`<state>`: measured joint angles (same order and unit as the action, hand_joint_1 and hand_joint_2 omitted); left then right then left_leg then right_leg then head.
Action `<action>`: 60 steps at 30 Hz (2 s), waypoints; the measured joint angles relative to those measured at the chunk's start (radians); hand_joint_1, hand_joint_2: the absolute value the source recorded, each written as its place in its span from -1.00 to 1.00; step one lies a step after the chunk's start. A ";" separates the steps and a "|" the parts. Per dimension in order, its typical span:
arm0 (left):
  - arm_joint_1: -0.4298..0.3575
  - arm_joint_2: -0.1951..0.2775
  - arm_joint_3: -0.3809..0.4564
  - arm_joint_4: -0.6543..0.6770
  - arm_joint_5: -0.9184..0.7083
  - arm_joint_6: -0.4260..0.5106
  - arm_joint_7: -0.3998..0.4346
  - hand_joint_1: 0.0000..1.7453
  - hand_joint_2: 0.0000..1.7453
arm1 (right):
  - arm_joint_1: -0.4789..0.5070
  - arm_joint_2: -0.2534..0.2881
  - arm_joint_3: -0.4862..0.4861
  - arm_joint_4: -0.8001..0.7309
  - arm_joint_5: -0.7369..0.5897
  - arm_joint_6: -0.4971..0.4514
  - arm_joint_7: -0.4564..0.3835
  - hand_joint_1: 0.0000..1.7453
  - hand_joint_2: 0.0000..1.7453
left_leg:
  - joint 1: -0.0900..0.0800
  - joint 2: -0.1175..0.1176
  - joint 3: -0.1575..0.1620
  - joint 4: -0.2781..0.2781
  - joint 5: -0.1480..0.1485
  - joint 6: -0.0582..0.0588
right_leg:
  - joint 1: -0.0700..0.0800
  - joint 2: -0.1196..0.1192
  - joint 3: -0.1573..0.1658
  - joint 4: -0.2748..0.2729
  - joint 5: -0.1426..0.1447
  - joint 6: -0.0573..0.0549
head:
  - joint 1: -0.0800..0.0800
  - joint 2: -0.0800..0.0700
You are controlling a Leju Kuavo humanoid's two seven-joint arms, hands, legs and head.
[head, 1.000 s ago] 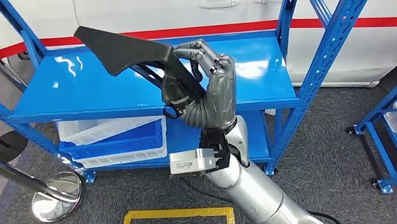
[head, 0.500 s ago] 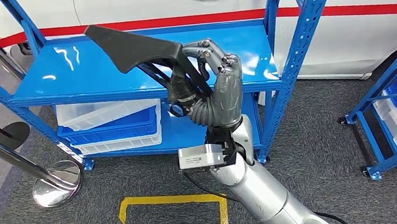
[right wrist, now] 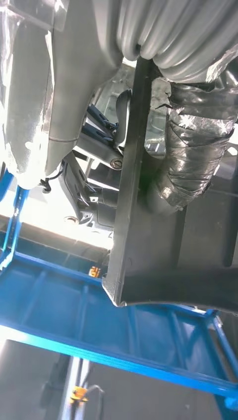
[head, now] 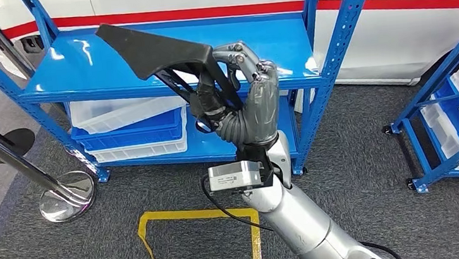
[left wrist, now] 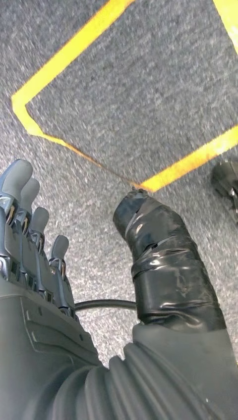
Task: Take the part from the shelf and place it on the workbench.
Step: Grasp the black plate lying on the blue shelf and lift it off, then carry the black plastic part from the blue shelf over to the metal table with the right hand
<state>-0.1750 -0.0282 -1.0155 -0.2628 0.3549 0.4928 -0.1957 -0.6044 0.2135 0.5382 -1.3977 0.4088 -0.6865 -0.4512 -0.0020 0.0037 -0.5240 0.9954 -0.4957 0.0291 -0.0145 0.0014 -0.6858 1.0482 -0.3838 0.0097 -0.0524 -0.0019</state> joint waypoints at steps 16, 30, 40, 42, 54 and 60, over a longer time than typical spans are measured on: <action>0.003 -0.003 0.000 0.000 0.001 -0.008 0.015 -1.00 1.00 | -0.004 -0.015 0.012 0.009 0.007 0.000 0.007 1.00 1.00 | 0.002 -0.004 -0.173 0.043 0.121 -0.027 | 0.012 -0.008 0.167 -0.022 -0.127 -0.026 | 0.011 0.000; 0.000 -0.003 0.000 0.000 0.000 -0.016 0.029 -1.00 1.00 | -0.013 -0.013 0.015 0.014 0.010 0.000 0.017 1.00 1.00 | 0.010 0.033 -0.063 0.025 0.038 -0.034 | 0.002 -0.090 0.087 -0.016 -0.058 0.004 | 0.002 0.000; 0.008 -0.002 0.000 0.000 0.001 -0.022 0.031 -1.00 1.00 | -0.014 -0.025 0.033 0.017 -0.021 0.000 0.020 1.00 1.00 | -0.007 -0.060 -0.086 0.020 0.065 0.014 | 0.014 0.007 0.025 0.151 -0.121 -0.013 | 0.008 0.000; 0.007 -0.003 0.000 0.000 0.002 -0.022 0.028 -1.00 1.00 | -0.018 -0.026 0.038 0.017 -0.021 0.000 0.020 1.00 1.00 | -0.009 -0.078 -0.092 0.025 0.066 0.012 | 0.016 0.042 0.079 0.041 -0.075 -0.029 | 0.004 0.000; 0.010 0.002 0.000 0.000 0.004 -0.022 0.026 -1.00 1.00 | -0.019 -0.030 0.066 0.017 -0.022 0.000 0.020 1.00 1.00 | 0.033 -0.014 -0.228 0.255 -0.006 -0.067 | -0.005 -0.040 0.111 -0.030 -0.070 -0.030 | -0.004 0.000; 0.006 0.000 0.000 0.000 0.004 -0.022 0.029 -1.00 1.00 | -0.021 -0.030 0.073 0.016 -0.034 0.000 0.020 1.00 1.00 | 0.027 0.020 -0.125 0.045 0.071 -0.056 | -0.010 -0.085 0.110 -0.006 -0.092 0.011 | -0.009 0.000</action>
<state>-0.1686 -0.0279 -1.0156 -0.2628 0.3590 0.4704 -0.1670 -0.6256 0.1831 0.6109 -1.3817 0.3748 -0.6866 -0.4308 0.0248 0.0233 -0.6491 1.0405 -0.4249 -0.0272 -0.0249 -0.0841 -0.5760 1.0418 -0.4761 0.0211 -0.0619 -0.0019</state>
